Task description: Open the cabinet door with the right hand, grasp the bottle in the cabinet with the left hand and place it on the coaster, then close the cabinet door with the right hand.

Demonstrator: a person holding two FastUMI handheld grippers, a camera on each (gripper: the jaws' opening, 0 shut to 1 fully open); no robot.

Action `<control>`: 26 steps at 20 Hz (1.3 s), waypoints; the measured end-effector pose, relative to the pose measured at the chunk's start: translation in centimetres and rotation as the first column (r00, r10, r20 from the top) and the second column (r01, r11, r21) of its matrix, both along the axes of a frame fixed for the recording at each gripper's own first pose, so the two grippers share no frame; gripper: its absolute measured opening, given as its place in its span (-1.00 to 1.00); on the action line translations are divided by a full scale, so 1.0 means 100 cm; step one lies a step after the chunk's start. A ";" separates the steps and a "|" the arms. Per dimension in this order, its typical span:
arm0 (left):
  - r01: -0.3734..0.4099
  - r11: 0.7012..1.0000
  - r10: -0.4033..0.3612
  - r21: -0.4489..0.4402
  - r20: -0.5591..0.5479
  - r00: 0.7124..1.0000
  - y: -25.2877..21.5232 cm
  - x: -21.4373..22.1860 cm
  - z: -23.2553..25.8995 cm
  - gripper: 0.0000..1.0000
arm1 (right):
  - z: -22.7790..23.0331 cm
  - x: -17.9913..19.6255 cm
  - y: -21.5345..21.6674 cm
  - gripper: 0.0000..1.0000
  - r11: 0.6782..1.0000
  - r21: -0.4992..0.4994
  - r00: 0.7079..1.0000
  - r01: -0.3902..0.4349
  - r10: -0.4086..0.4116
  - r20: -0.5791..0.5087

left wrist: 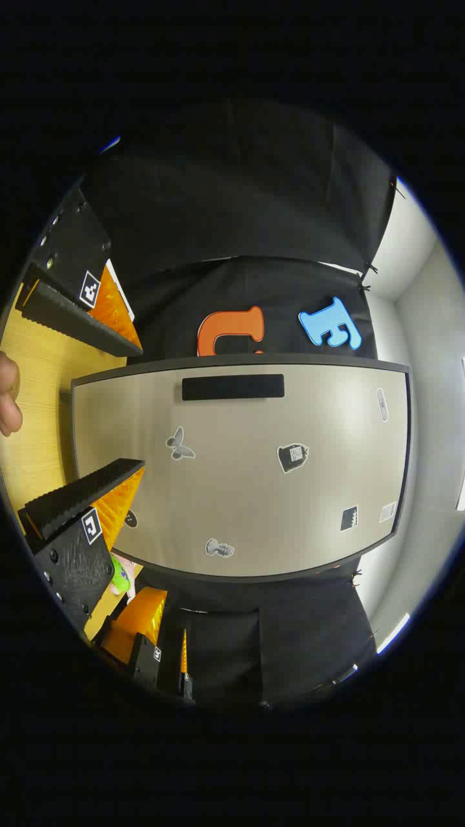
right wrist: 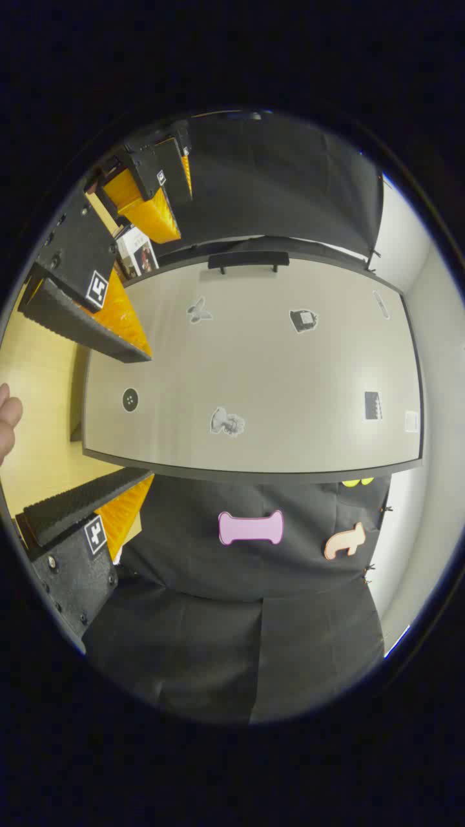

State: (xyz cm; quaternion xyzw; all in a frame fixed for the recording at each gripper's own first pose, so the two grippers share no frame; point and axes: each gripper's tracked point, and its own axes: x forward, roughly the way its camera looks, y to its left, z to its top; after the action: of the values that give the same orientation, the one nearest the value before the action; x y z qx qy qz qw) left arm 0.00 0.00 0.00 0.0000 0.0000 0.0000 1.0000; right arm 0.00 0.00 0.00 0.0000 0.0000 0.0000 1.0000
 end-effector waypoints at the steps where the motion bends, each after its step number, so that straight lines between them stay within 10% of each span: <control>1: -0.002 1.000 0.002 -0.005 0.000 1.000 0.000 0.000 0.000 0.92 | 0.000 0.000 -0.002 1.00 1.000 0.002 1.000 0.002 -0.002 0.001; 26: 0.004 1.000 -0.004 -0.002 -0.005 1.000 0.003 0.000 -0.002 0.94 | 0.009 0.008 0.012 1.00 0.998 -0.002 0.998 -0.058 0.058 -0.009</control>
State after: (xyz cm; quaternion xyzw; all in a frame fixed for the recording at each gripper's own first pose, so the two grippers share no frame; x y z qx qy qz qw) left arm -0.04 0.30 -0.23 -0.0011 0.0025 -0.0020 1.0000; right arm 0.83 1.20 0.92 -0.0012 0.0042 0.0290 0.9996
